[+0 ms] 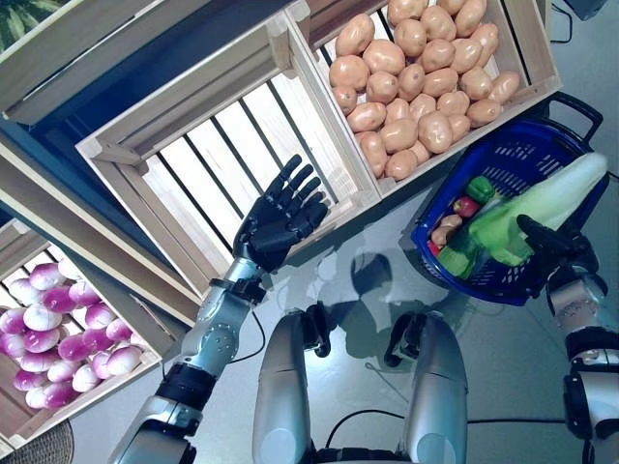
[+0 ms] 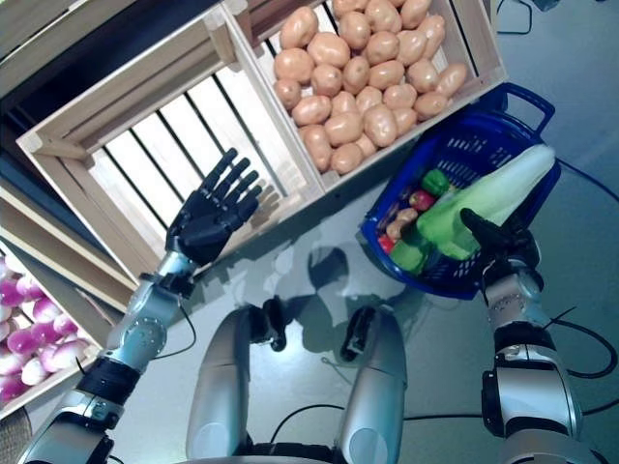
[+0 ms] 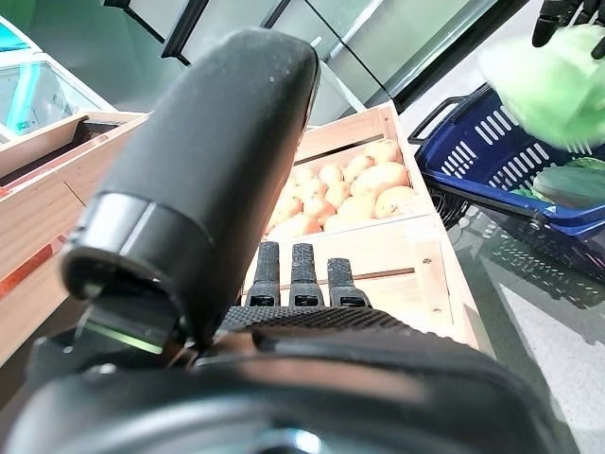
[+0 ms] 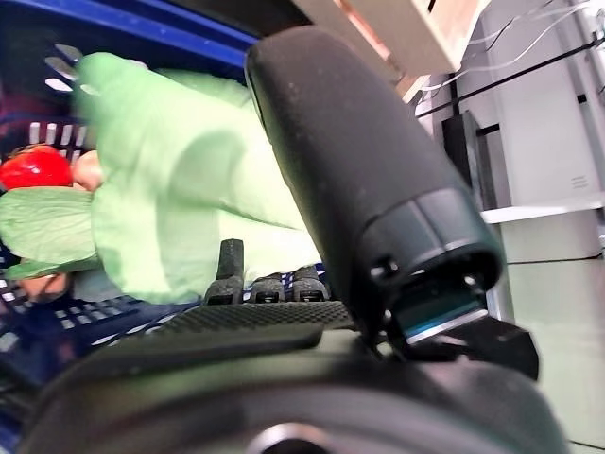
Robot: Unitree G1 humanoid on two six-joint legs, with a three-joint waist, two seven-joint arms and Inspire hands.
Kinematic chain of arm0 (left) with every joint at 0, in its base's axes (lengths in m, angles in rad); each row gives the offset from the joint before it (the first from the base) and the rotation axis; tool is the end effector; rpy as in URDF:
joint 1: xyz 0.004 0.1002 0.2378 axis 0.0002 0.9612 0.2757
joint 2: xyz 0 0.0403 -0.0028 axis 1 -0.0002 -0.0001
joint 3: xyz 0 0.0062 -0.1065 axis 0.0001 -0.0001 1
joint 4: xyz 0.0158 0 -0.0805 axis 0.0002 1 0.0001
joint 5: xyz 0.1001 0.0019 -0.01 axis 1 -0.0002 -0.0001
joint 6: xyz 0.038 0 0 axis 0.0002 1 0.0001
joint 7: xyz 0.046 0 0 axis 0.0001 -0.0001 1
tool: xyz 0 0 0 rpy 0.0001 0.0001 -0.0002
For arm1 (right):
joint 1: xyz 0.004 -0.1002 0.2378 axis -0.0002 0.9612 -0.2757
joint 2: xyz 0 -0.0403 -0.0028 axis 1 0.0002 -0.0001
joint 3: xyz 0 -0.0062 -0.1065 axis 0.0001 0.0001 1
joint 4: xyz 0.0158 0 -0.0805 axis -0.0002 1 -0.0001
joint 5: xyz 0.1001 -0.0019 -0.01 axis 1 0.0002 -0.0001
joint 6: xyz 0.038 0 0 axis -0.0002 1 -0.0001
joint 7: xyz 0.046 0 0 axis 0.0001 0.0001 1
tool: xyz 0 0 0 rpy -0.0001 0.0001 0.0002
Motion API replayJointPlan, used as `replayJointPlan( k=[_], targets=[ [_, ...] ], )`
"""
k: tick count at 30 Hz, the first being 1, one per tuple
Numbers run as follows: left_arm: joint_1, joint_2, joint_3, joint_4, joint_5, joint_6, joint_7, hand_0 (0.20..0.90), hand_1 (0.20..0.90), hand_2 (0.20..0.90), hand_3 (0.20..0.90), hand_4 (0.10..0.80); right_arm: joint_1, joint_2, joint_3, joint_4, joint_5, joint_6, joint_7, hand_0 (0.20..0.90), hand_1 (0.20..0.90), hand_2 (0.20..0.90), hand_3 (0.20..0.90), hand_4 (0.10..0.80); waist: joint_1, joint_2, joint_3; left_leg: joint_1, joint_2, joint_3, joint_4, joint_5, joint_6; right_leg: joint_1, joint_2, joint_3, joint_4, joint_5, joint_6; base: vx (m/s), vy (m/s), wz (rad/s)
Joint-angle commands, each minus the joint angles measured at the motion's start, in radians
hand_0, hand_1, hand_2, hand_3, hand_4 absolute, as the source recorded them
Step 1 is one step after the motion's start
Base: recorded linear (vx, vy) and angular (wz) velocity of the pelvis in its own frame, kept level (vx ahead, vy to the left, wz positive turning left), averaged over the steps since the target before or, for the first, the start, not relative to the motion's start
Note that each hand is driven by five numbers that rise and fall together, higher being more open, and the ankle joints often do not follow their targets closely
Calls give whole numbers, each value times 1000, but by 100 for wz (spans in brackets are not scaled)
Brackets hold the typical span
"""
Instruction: Put vegetables into the basket
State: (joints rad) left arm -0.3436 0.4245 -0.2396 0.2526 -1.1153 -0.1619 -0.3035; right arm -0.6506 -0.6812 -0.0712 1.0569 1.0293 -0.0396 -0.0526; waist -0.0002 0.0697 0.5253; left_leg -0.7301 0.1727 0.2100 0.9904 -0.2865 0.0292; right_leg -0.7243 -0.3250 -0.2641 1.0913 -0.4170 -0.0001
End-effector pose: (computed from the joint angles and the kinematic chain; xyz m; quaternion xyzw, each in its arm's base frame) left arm 0.2673 0.1892 0.0794 -0.3030 -0.0917 -0.2117 0.9246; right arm 0.2824 -0.3399 0.0942 0.2484 0.0339 -0.2829 0.9258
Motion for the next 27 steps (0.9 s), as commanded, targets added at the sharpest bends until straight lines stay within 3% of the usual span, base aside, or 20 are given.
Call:
replayJointPlan(
  k=[1,12,17,22,27],
  targets=[
    [-57,38,21,-115,-61,-105,-63,900,900,900,900,800,-103,-101,-12,17,18,-106,61,900,900,900,900,800,6,-8,-5,157,-21,49,-26,-150,0,135,20,-49,-83,34,-12,0,0,0],
    [-49,41,36,-120,-66,-92,-70,900,900,900,900,800,-93,-77,-7,8,33,-107,81,900,900,900,900,800,18,-22,-14,266,-29,46,-161,-96,-3,243,51,-63,-208,79,-7,4,12,-3],
    [-27,24,44,-90,-66,-71,-85,900,900,900,900,800,-23,-21,-24,2,48,-95,108,900,900,900,900,800,22,-40,-52,338,-31,45,-239,-71,-4,317,77,-67,-289,101,-5,54,27,-5],
    [5,4,46,-45,-45,-41,-73,900,900,900,900,800,62,74,-34,-29,115,-136,148,900,900,900,900,800,35,-58,-115,475,-55,56,-446,8,-15,448,122,-66,-502,168,15,106,13,-4],
    [85,-41,69,-10,-42,31,-113,900,900,900,900,800,174,218,-13,-206,117,-217,159,900,900,900,900,800,30,-69,-190,620,-95,61,-690,104,-34,610,193,-58,-791,258,33,143,43,-9]
  ],
)
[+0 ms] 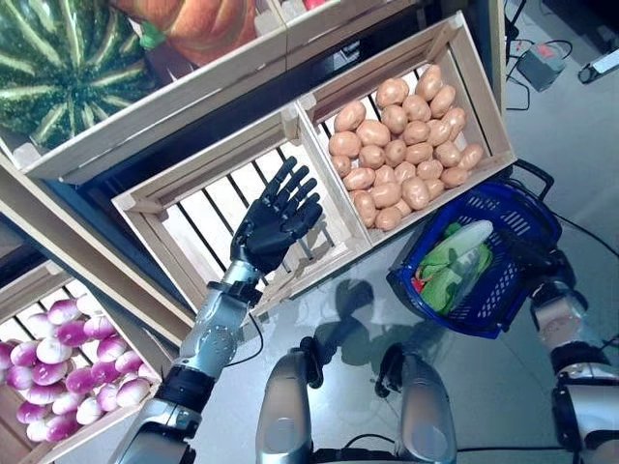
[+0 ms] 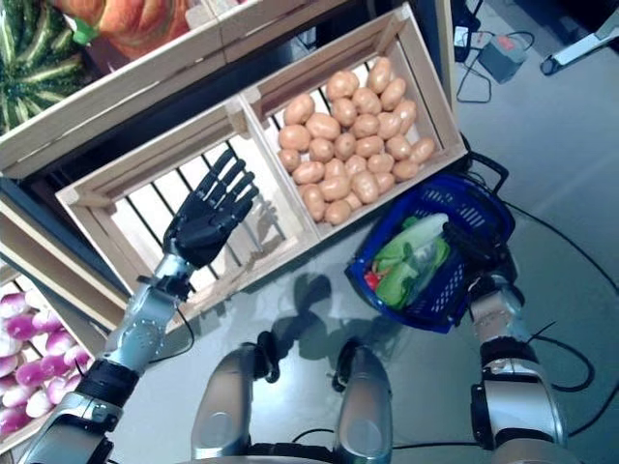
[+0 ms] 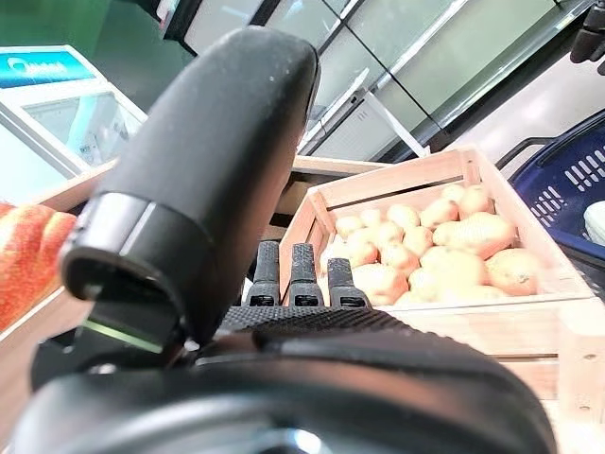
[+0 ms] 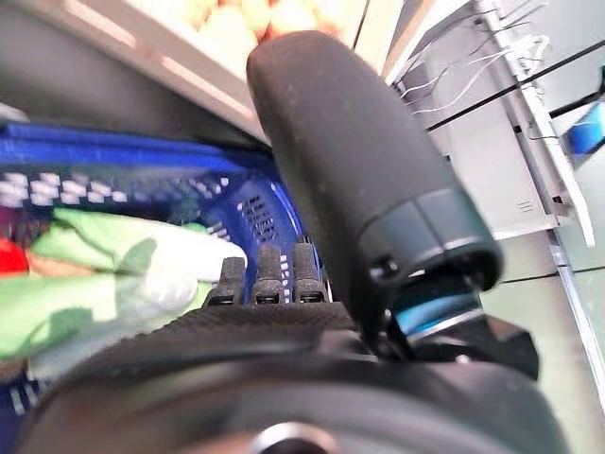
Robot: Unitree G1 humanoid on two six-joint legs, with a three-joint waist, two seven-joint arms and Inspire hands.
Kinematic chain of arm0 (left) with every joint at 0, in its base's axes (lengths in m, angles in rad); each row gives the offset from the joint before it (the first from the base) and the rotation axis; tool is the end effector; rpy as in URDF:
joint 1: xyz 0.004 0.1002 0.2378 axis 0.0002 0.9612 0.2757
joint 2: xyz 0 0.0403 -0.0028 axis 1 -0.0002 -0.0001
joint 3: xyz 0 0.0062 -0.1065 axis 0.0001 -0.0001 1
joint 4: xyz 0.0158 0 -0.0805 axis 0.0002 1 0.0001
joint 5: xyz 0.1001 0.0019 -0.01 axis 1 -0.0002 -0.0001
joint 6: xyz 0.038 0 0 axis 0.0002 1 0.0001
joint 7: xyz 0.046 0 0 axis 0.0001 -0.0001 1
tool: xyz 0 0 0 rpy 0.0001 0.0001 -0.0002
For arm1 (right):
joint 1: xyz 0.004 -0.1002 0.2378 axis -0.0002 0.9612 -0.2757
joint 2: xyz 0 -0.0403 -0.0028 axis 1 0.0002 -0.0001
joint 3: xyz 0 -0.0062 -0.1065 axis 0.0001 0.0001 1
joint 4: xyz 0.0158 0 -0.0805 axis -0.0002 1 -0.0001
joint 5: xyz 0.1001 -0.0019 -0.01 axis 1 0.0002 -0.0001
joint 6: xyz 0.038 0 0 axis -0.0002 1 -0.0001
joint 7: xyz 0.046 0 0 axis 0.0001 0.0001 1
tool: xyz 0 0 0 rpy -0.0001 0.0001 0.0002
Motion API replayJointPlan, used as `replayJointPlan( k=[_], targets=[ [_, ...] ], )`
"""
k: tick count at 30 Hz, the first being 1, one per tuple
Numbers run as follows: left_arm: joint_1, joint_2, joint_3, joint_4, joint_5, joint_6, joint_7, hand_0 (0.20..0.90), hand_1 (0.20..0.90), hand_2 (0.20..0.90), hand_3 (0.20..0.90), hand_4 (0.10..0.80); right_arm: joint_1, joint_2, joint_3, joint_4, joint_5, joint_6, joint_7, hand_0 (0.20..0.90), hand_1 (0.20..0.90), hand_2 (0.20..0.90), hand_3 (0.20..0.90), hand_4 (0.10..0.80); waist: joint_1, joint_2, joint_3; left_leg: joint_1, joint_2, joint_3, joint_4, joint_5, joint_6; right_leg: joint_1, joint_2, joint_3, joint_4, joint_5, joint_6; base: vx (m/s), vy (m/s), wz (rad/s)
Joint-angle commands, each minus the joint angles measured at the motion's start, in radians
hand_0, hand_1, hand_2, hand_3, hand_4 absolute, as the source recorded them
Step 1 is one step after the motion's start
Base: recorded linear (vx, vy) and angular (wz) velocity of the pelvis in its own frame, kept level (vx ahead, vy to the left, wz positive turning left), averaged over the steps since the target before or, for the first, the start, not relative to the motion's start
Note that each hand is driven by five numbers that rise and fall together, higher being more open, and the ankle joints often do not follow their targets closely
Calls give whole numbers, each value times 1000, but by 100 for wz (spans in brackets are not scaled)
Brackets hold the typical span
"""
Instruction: Put vegetables into the basket
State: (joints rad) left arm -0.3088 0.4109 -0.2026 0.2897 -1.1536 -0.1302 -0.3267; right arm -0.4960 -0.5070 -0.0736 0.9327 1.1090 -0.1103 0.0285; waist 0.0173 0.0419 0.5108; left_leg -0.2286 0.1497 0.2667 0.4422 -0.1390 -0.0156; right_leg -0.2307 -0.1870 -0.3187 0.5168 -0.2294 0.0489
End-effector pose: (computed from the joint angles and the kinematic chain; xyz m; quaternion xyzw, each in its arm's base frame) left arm 0.2620 0.1972 0.0655 -0.3333 -0.0677 -0.1904 0.9209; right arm 0.2696 -0.2971 0.0422 0.3228 0.0419 -0.2183 0.9200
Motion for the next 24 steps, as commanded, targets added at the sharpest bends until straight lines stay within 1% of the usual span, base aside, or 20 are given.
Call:
replayJointPlan(
  k=[1,3,4,7,8,9,13,15,18,21,22,24],
  targets=[
    [96,-47,31,-36,19,23,-116,900,900,900,900,800,78,94,4,-153,28,-171,84,900,900,900,900,800,9,-43,-205,178,-86,0,-235,-14,8,181,73,1,-316,100,-10,194,62,-14],
    [135,-63,29,-22,37,36,-140,900,900,900,900,800,126,129,18,-214,23,-181,90,900,900,900,900,800,6,-45,-230,218,-95,2,-297,9,9,220,85,6,-378,123,-7,161,64,-5],
    [182,-78,29,-1,52,59,-187,900,900,900,900,800,189,167,39,-271,7,-193,110,900,900,900,900,800,3,-44,-258,259,-103,1,-359,29,8,258,96,12,-434,143,-3,160,67,7],
    [261,-99,21,63,68,138,-343,900,900,900,900,800,287,239,98,-361,-26,-215,179,900,900,900,900,800,-2,-42,-309,323,-116,8,-460,59,9,310,112,25,-522,179,4,140,62,5],
    [284,-101,18,92,85,144,-383,900,900,900,900,800,312,261,123,-385,-50,-217,189,900,900,900,900,800,-7,-40,-321,347,-118,15,-494,69,8,328,116,27,-552,191,7,119,65,-7],
    [306,-105,14,126,108,154,-410,900,900,900,900,800,333,284,150,-409,-64,-202,207,900,900,900,900,800,-14,-37,-335,373,-120,24,-529,80,8,348,121,31,-582,203,10,100,51,-13],
    [343,-111,5,229,172,184,-428,900,900,900,900,800,398,339,230,-458,-115,-206,244,900,900,900,900,800,-35,-34,-364,392,-117,48,-529,64,4,367,125,35,-604,207,15,49,30,-13],
    [357,-122,6,288,200,211,-429,900,900,900,900,800,421,355,245,-468,-109,-198,252,900,900,900,900,800,-49,-30,-374,403,-116,51,-529,54,-1,377,126,39,-604,202,22,71,50,1],
    [379,-143,10,358,225,232,-398,900,900,900,900,800,474,387,269,-469,-89,-192,248,900,900,900,900,800,-69,-28,-381,417,-118,64,-529,49,5,389,128,46,-604,199,23,69,44,3],
    [393,-160,4,419,251,239,-382,900,900,900,900,800,512,410,281,-436,-70,-156,222,900,900,900,900,800,-84,-22,-380,426,-120,71,-529,44,10,397,128,47,-604,195,24,36,39,-5],
    [393,-170,-4,443,260,242,-376,900,900,900,900,800,518,420,283,-409,-44,-129,205,900,900,900,900,800,-87,-18,-380,428,-122,70,-529,41,11,399,128,49,-604,193,24,17,41,-8],
    [389,-185,-15,481,279,238,-370,900,900,900,900,800,522,430,278,-355,-40,-110,202,900,900,900,900,800,-89,-14,-382,429,-124,68,-529,40,13,402,129,51,-604,192,23,11,29,-9]
  ],
)
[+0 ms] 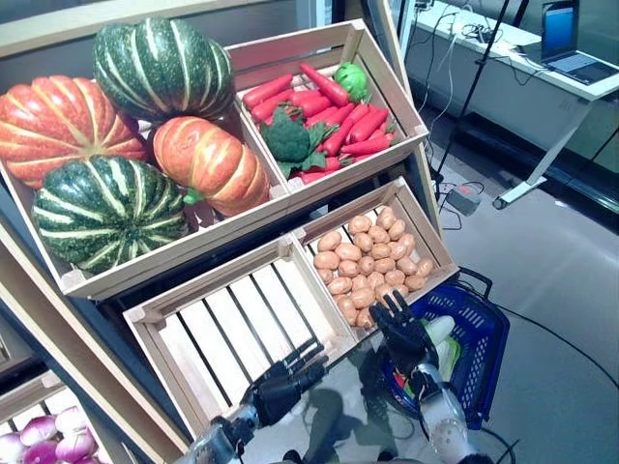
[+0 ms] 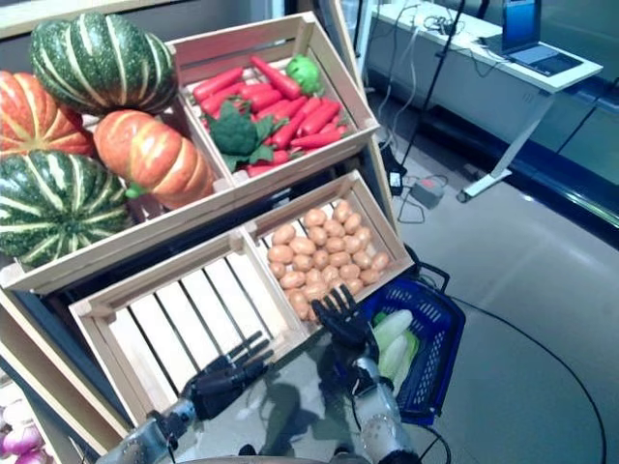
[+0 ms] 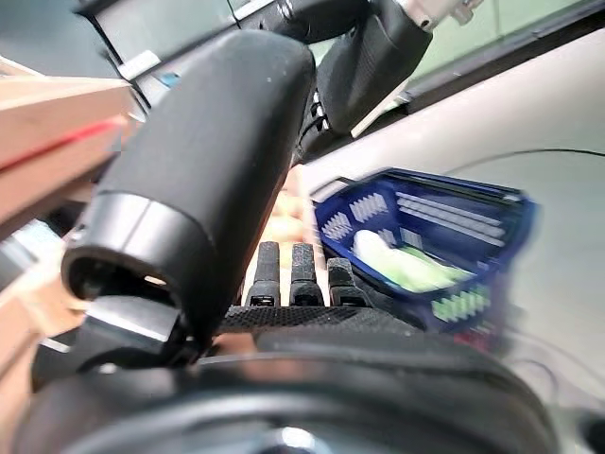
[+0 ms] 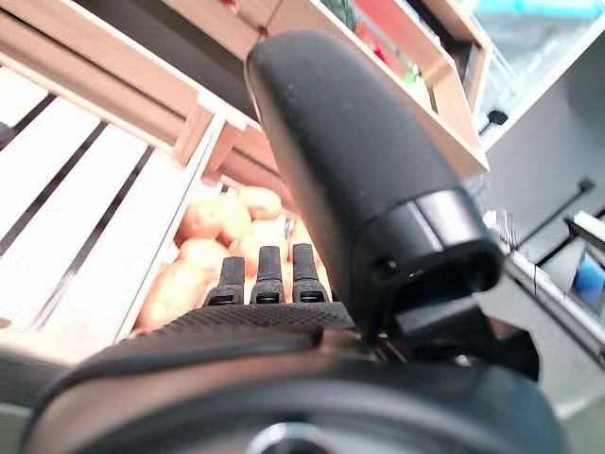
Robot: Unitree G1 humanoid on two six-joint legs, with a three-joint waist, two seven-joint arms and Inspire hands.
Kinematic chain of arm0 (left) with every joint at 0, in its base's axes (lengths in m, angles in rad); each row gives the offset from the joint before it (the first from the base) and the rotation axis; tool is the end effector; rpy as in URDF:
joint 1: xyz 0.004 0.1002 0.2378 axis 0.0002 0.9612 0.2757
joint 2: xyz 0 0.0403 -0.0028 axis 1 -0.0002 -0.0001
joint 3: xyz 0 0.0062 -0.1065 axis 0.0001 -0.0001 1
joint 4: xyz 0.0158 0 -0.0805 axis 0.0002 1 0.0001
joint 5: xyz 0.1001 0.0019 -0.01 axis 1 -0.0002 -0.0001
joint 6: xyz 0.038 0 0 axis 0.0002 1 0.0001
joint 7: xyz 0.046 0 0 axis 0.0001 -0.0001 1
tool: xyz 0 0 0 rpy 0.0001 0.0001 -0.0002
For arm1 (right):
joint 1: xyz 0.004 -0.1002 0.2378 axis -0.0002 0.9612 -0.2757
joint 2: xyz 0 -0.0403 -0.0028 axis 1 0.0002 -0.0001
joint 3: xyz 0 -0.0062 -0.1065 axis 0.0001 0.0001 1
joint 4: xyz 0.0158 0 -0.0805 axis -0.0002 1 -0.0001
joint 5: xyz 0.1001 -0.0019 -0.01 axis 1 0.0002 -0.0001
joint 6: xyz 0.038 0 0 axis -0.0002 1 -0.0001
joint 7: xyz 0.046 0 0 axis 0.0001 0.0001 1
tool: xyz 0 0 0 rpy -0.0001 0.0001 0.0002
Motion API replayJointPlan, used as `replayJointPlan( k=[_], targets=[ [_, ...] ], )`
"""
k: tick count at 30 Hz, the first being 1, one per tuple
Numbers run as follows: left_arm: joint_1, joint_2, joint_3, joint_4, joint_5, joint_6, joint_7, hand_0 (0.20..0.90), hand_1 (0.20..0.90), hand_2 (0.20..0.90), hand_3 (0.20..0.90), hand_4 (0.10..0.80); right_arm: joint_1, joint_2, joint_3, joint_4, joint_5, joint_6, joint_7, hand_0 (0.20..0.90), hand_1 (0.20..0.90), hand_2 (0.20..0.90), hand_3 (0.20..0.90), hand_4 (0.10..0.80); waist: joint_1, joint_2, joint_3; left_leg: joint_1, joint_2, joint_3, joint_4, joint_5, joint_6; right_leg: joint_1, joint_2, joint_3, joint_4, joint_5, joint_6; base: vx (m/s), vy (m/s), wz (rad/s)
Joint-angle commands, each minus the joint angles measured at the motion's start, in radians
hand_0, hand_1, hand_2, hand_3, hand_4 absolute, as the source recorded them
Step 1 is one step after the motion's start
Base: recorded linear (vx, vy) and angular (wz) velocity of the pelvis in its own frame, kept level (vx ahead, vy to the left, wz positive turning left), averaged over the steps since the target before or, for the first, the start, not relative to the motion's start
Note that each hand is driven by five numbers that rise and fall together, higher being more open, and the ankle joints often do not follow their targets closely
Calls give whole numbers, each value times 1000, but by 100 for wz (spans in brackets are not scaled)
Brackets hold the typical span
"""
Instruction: Put vegetables into the basket
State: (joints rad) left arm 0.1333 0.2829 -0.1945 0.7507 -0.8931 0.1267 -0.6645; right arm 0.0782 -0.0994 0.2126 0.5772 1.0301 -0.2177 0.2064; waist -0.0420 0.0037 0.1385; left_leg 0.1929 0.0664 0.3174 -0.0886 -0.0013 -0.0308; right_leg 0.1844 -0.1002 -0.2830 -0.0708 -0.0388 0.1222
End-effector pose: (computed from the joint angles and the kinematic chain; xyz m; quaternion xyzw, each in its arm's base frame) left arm 0.0958 0.2121 -0.0958 -0.3877 0.3526 -0.1384 0.8404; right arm 0.1453 -0.1540 -0.0679 0.4103 0.1857 -0.0412 0.8919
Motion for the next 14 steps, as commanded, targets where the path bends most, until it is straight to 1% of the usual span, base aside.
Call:
replayJointPlan(
  k=[1,2,3,6,9,11,14],
  targets=[
    [-56,-63,-29,36,27,-21,-19,900,900,900,900,800,-52,26,-8,22,31,6,17,900,900,900,900,800,-31,26,-9,9,-41,16,1,-98,29,-12,42,16,-16,0,-50,11,34,-8],
    [-69,-81,-35,82,39,-29,14,900,900,900,900,800,-50,37,1,58,7,29,-12,900,900,900,900,800,-34,30,-10,11,-43,15,1,-99,30,-8,42,16,-16,-1,-50,11,30,-4],
    [-73,-86,-36,95,39,-29,22,900,900,900,900,800,-50,41,6,70,1,31,-19,900,900,900,900,800,-34,30,-10,12,-44,14,1,-99,31,-7,42,15,-16,-2,-51,0,0,0],
    [-93,-109,-40,157,52,-13,48,900,900,900,900,800,-52,57,24,138,5,90,-56,900,900,900,900,800,-34,33,-12,17,-46,8,1,-101,32,3,42,12,-16,-7,-54,0,0,0],
    [-110,-128,-58,197,66,-13,61,900,900,900,900,800,-75,63,42,175,11,70,-75,900,900,900,900,800,-27,31,-14,24,-49,-2,1,-102,33,15,43,8,-16,-11,-56,10,-3,1],
    [-118,-128,-71,208,81,-13,65,900,900,900,900,800,-79,65,52,181,18,85,-83,900,900,900,900,800,-24,28,-17,24,-49,-6,1,-102,32,16,44,6,-16,-12,-57,21,-11,8],
    [-134,-128,-89,237,131,-9,65,900,900,900,900,800,-85,62,62,226,19,158,-73,900,900,900,900,800,-21,27,-19,24,-49,-11,1,-99,30,19,46,2,-16,-14,-59,15,-5,6]
  ],
)
